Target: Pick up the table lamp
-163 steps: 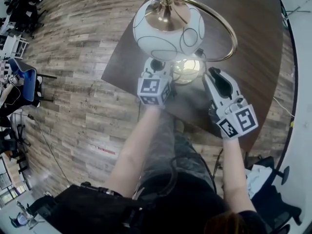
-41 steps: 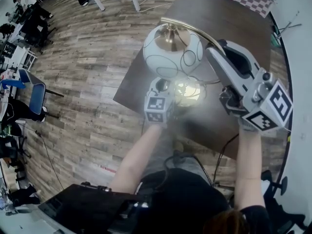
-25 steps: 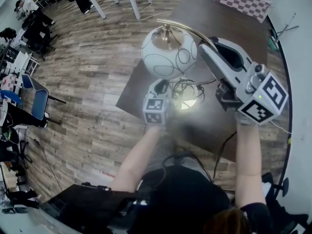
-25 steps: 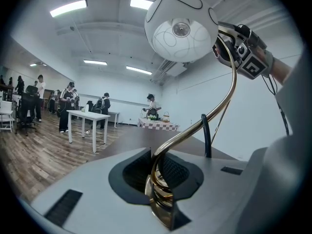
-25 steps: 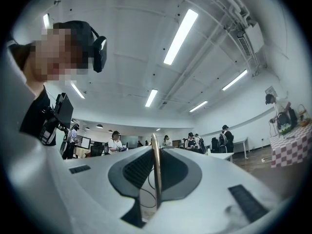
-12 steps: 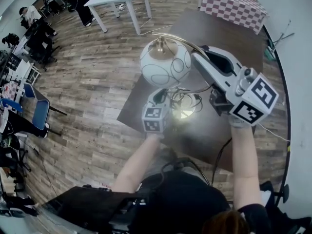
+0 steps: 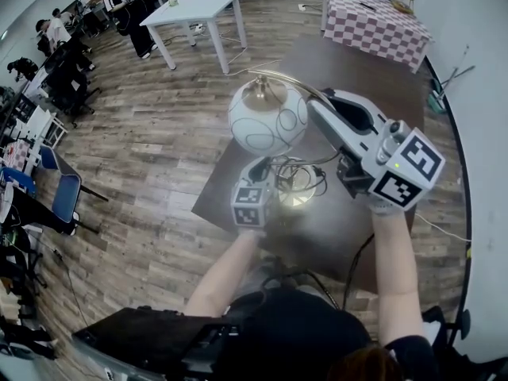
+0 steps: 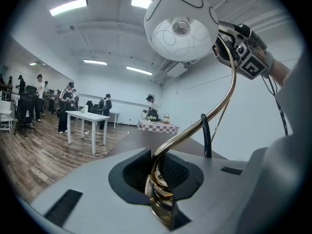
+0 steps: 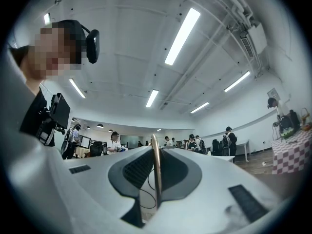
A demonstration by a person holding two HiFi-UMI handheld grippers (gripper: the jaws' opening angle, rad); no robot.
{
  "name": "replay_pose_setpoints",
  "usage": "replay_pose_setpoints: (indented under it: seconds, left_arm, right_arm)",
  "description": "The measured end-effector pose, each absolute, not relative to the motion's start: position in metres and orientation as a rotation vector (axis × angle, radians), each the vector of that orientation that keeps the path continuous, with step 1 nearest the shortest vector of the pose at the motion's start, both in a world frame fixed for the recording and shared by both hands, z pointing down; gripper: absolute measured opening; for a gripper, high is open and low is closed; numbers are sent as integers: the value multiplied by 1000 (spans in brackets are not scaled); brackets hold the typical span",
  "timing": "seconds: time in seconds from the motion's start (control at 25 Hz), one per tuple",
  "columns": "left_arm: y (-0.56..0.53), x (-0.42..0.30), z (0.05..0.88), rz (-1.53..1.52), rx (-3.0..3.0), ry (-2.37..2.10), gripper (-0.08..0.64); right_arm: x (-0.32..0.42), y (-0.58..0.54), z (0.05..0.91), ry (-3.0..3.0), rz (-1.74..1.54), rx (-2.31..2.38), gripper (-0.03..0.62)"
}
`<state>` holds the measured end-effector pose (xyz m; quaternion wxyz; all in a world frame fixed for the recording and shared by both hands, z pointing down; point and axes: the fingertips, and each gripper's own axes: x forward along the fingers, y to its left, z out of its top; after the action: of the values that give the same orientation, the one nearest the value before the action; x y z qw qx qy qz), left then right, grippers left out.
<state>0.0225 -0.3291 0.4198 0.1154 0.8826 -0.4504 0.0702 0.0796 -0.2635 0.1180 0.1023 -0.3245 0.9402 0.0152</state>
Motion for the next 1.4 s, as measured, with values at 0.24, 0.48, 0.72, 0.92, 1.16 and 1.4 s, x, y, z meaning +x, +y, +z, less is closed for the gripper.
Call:
replay_pose_setpoints:
  seconds: [0.24,0.48,0.72,0.92,1.16,1.4]
  left_arm:
    - [-332,22,414,202,2597,-1319,46]
    - [-342,31,397,205,2600,-1312,46]
    - [-340,25,388,196,2606,-1301,46]
    - [-343,22,379,204,2610,-1304,46]
    - [-345,22,370,179,2613,-1289,46]
    - [-345,20,368,166,2612,-1298,48]
  right_arm:
    - [80,-265,113,2772,50,-955,43]
    - [90,-276,96,2777,54,-952,43]
    - [81,-273,87,2786,81,-953,43]
    - [79,-274,77,2787,95,-947,43]
    - [75,-275,70,2791,105,-949,43]
    - [75,-274,68,2788,118,-945,43]
